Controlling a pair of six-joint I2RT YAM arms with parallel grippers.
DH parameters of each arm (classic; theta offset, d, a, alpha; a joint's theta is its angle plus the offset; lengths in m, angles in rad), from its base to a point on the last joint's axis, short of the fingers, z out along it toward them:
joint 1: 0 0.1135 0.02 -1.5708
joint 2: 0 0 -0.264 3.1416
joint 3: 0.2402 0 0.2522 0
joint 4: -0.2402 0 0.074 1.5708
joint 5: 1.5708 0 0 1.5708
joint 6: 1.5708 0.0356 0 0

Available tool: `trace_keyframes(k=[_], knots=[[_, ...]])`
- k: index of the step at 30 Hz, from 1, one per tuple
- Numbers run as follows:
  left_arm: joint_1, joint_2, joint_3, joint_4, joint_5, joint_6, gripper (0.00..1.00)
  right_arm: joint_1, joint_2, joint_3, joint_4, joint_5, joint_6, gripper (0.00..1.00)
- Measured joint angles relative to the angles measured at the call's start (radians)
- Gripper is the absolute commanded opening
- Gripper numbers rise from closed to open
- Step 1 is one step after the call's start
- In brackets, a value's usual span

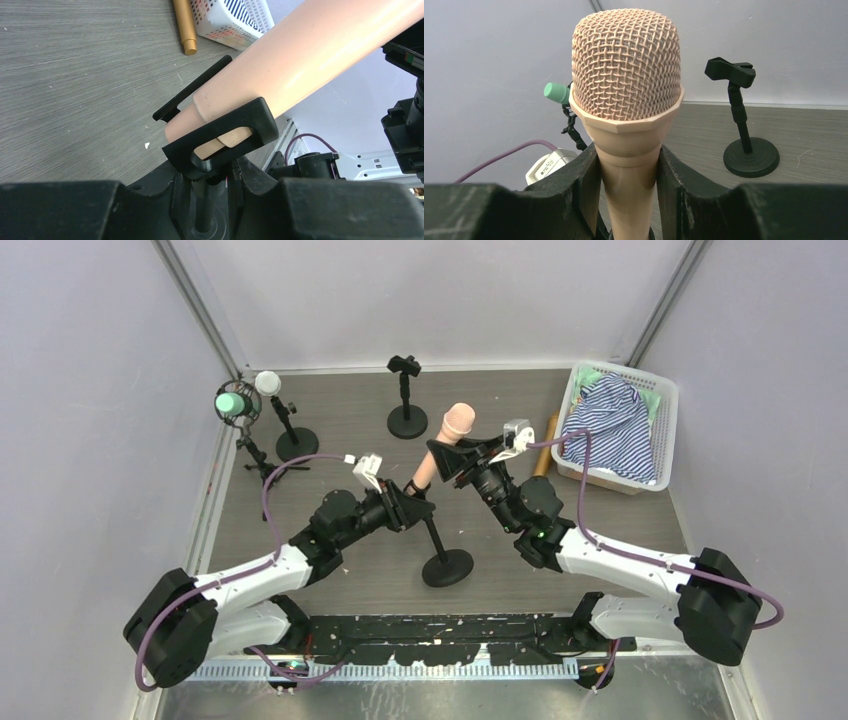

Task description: Attach the microphones to the stand

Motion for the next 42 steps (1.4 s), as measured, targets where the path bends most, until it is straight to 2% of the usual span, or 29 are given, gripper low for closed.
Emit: trace_keyframes(k=[28, 42], knots=[[-0.024, 0.028, 0.01, 0.004, -0.058, 0.003, 0.0, -0.01, -0.015, -0.051, 0.003, 0.018, 0.067, 0.01], [-0.032, 0.086, 0.056, 0.066, -0.085, 0.001, 0.0, -0.013, -0.051, -0.062, 0.04, 0.027, 0.006, 0.01]])
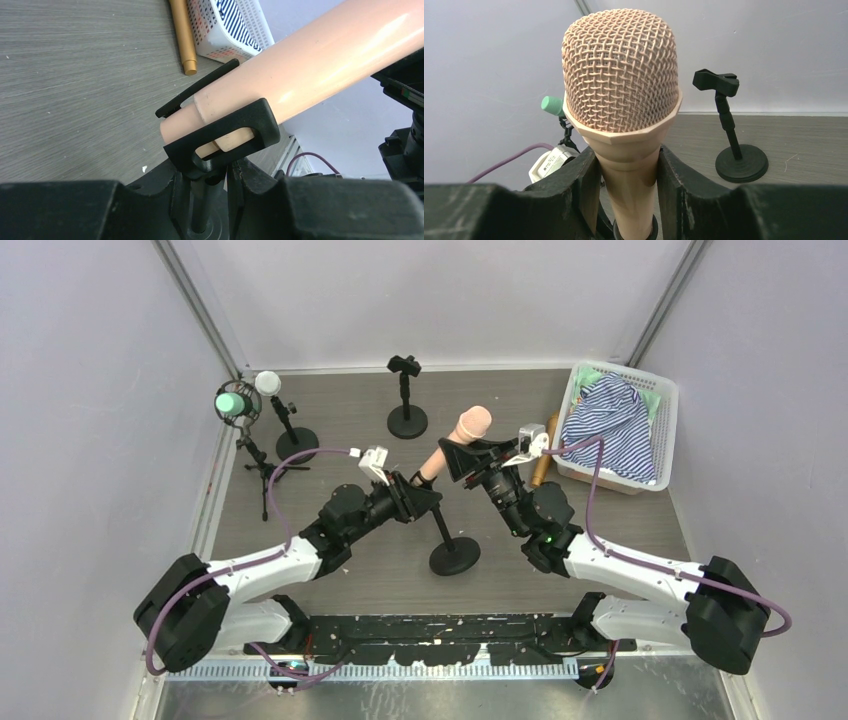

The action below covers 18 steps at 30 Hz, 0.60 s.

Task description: Attach the microphones to the stand

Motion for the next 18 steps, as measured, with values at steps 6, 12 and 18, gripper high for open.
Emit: trace_keyframes(k=[6, 12, 18], knots=[[0.0, 0.004, 0.009, 0.005, -0.009, 0.0, 0.0, 0.015, -0.006, 0.005, 0.004, 0.001, -0.052, 0.01], [0.0, 0.004, 0.015, 0.011, -0.018, -0.001, 0.0, 0.03, -0.008, 0.021, -0.007, 0.01, -0.089, 0.01], [0.0, 0.004, 0.019, 0.015, -0.022, 0.0, 0.01, 0.03, -0.01, 0.015, -0.001, 0.056, -0.039, 0.01]])
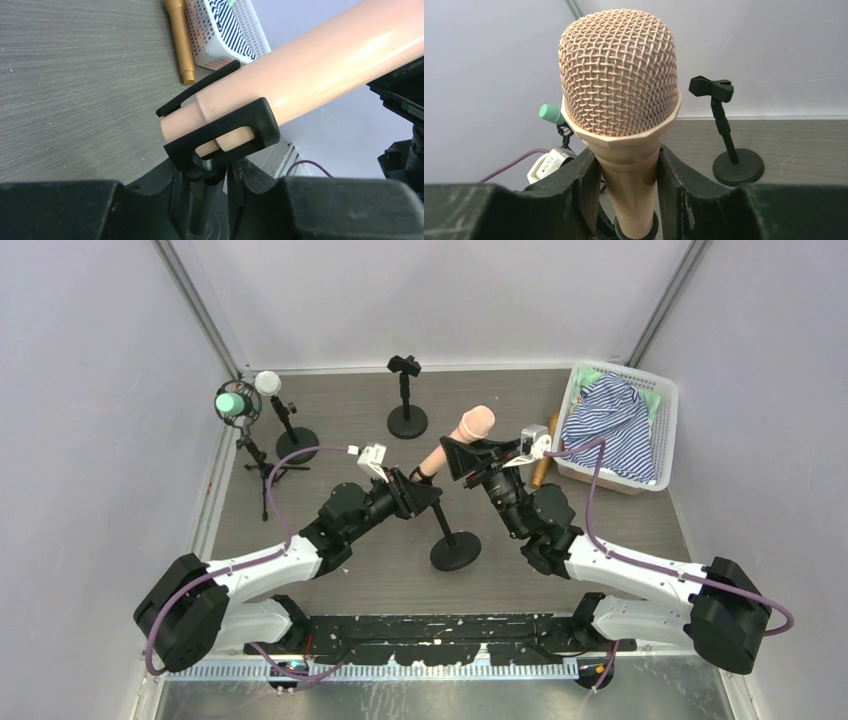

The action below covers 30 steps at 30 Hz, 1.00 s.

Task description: Attach the microphones to the stand

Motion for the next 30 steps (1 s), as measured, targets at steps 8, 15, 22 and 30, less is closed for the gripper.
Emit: trace_keyframes(k=[8, 15, 22, 30], knots=[[-0.002, -0.005, 0.0, 0.0, -0.001, 0.018, 0.0, 0.005, -0.038, -0.016, -0.012, 0.011, 0.021, 0.35], [-0.016, -0.027, 0.001, 0.033, 0.024, 0.054, 0.01, 0.028, -0.179, -0.004, -0.156, 0.001, 0.001, 0.55], [-0.021, -0.071, 0.051, 0.193, 0.013, 0.052, 0.0, 0.087, -0.277, 0.006, -0.399, -0.132, 0.032, 0.79], [-0.021, -0.145, 0.053, 0.203, -0.003, 0.101, 0.01, 0.087, -0.463, 0.109, -0.716, -0.163, -0.002, 0.82]])
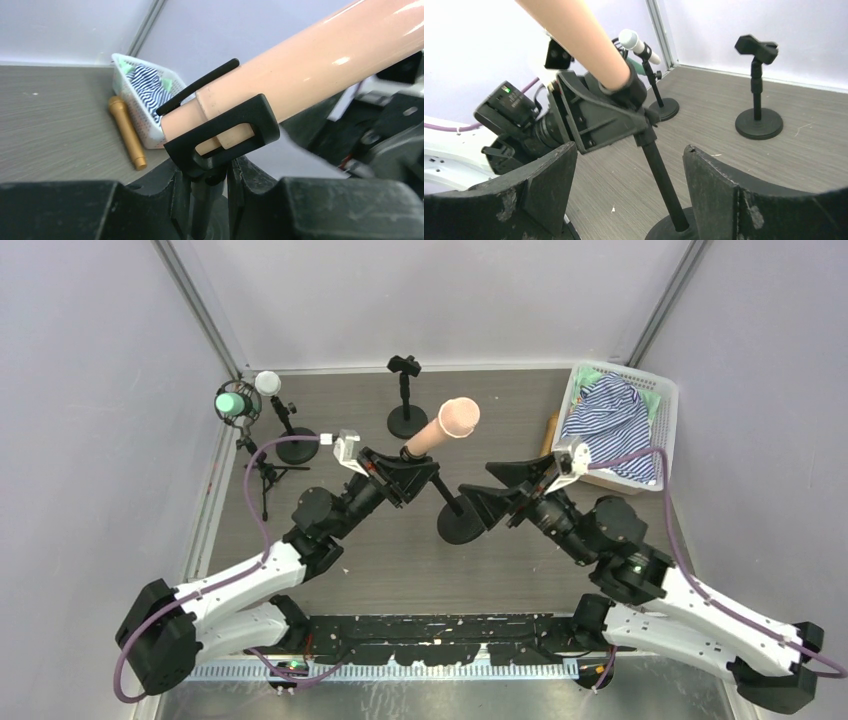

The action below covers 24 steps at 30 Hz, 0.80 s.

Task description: Attach the microphones to the stand

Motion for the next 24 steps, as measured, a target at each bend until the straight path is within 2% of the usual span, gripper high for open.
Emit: trace_keyframes(k=[6, 10, 14, 20, 24], knots=[[0.0, -0.04, 0.0, -0.159, 0.0, 0.14, 0.0, 0.0, -0.005, 0.258, -0.346, 0.003, -0.027, 0.83], [0.0, -0.062, -0.01, -0.251, -0.01, 0.229, 0.0, 0.0, 0.055, 0.467, -0.61, -0.014, -0.031, 0.84], [0.0, -0.074, -0.023, -0.302, -0.018, 0.289, 0.0, 0.0, 0.119, 0.596, -0.802, -0.016, -0.012, 0.86], [0.0, -0.093, -0.034, -0.346, -0.014, 0.345, 0.0, 0.0, 0.182, 0.671, -0.97, -0.016, 0.034, 0.9], [0.0, -0.113, -0.037, -0.37, 0.0, 0.365, 0.0, 0.0, 0.219, 0.708, -1.024, -0.028, 0.054, 0.9]])
